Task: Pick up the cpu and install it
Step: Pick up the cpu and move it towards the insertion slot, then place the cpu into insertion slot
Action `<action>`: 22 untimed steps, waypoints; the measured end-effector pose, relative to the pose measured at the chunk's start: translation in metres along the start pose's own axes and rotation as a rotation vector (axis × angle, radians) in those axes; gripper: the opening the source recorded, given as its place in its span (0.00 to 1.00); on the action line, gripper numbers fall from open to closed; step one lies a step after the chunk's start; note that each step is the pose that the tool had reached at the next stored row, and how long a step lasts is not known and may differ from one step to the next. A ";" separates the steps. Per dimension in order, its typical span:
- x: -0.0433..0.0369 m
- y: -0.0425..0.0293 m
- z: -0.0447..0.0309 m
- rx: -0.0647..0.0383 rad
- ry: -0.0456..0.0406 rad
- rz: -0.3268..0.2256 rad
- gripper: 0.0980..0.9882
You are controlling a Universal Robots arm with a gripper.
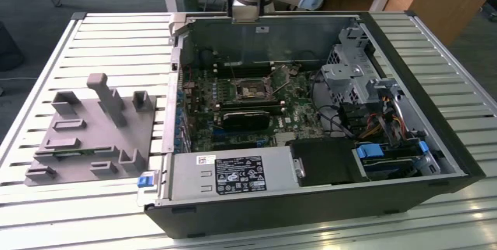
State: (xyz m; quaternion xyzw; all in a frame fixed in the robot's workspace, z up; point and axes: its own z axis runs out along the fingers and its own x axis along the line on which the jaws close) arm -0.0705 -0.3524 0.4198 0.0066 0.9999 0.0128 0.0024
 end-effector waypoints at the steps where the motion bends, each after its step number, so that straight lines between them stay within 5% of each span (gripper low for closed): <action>1: -0.0002 0.0000 0.0000 0.000 0.0001 0.000 0.49; 22: -0.0100 0.0001 0.0001 0.000 0.0000 0.000 0.49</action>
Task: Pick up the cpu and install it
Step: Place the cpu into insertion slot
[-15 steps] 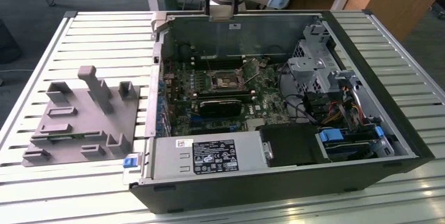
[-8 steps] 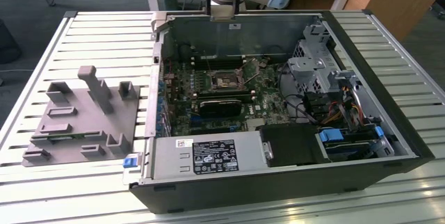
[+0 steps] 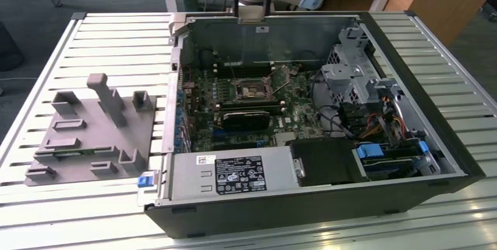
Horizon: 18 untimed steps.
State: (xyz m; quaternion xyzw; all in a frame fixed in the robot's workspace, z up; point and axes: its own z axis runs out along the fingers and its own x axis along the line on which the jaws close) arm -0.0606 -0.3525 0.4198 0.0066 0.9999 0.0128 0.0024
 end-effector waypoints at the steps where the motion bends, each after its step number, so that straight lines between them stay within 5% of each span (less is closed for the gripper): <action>1: -0.0004 0.0000 0.0000 0.000 0.0000 0.000 0.49; 9: -0.0014 0.0000 0.0000 0.003 -0.0004 0.015 0.49; 18: -0.0014 0.0000 0.0006 0.005 -0.0036 0.144 0.49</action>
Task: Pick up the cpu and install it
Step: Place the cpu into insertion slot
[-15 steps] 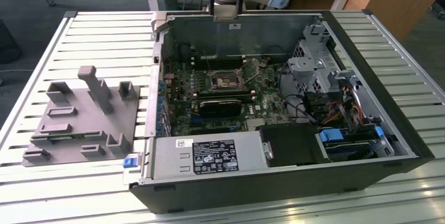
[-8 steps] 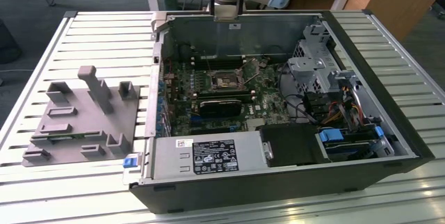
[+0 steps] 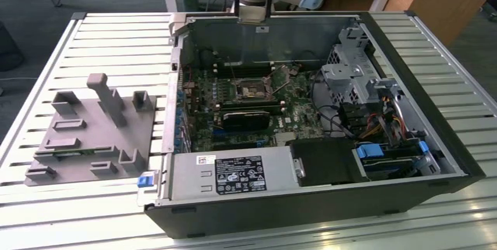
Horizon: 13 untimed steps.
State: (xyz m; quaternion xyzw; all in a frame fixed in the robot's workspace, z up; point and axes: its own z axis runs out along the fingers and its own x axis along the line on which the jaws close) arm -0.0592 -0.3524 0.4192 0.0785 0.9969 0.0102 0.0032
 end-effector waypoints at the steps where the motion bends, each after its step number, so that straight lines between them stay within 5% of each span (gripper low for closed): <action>1: 0.0000 0.0000 0.0001 0.000 -0.0004 0.015 0.49; 13: 0.0000 0.0000 0.0011 0.003 -0.0046 0.206 0.49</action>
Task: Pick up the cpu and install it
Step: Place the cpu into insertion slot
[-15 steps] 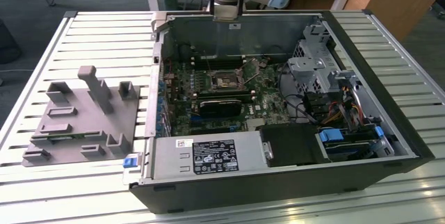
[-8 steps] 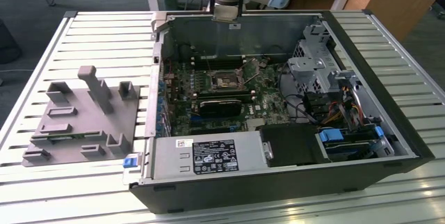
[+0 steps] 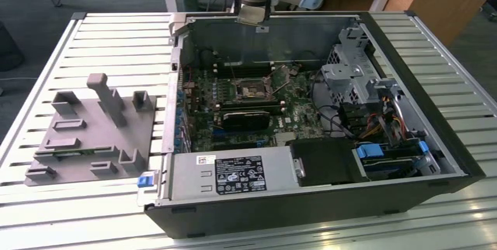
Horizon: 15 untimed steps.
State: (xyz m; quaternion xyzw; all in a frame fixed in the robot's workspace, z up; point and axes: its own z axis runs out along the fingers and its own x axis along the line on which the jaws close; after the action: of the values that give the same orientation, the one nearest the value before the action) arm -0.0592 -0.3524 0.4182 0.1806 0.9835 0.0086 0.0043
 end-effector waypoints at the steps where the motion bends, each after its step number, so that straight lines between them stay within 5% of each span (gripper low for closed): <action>1: 0.0000 0.0000 0.0001 0.000 -0.0003 0.016 0.49; 4: 0.0000 0.0000 0.0005 0.002 -0.0025 0.114 0.49; 15: 0.0000 0.0000 0.0011 0.005 -0.0062 0.271 0.49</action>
State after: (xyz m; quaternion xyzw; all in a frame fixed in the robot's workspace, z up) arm -0.0592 -0.3524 0.4170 0.3119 0.9501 0.0063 0.0057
